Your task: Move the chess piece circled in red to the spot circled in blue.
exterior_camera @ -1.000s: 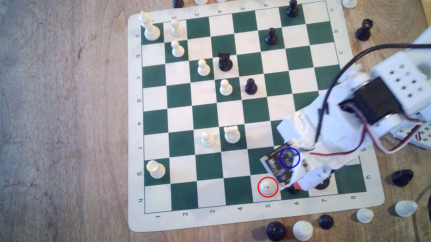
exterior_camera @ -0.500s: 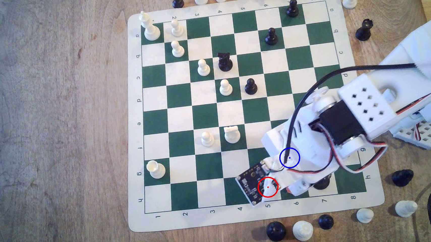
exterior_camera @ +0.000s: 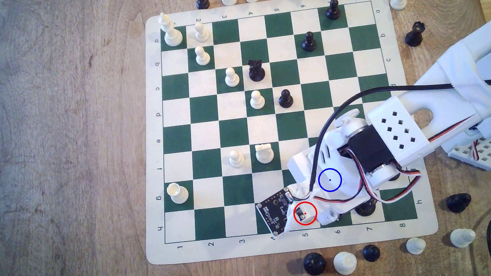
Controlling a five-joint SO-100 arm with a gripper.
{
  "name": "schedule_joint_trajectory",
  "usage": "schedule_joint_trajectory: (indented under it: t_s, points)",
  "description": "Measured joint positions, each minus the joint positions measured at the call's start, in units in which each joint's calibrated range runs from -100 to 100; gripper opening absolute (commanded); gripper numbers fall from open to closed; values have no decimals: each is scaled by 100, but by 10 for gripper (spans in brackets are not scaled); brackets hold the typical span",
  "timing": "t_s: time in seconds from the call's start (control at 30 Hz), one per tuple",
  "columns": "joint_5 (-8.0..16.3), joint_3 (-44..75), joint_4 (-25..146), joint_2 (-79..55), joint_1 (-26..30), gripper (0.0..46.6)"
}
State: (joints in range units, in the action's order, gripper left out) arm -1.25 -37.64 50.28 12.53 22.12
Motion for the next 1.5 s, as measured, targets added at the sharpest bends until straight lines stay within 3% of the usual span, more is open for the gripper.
schedule_joint_trajectory:
  t_s: [1.33, 1.5]
  points:
    - [54, 163, -430, -561, 52, 116]
    - [59, 163, -430, -595, 52, 99]
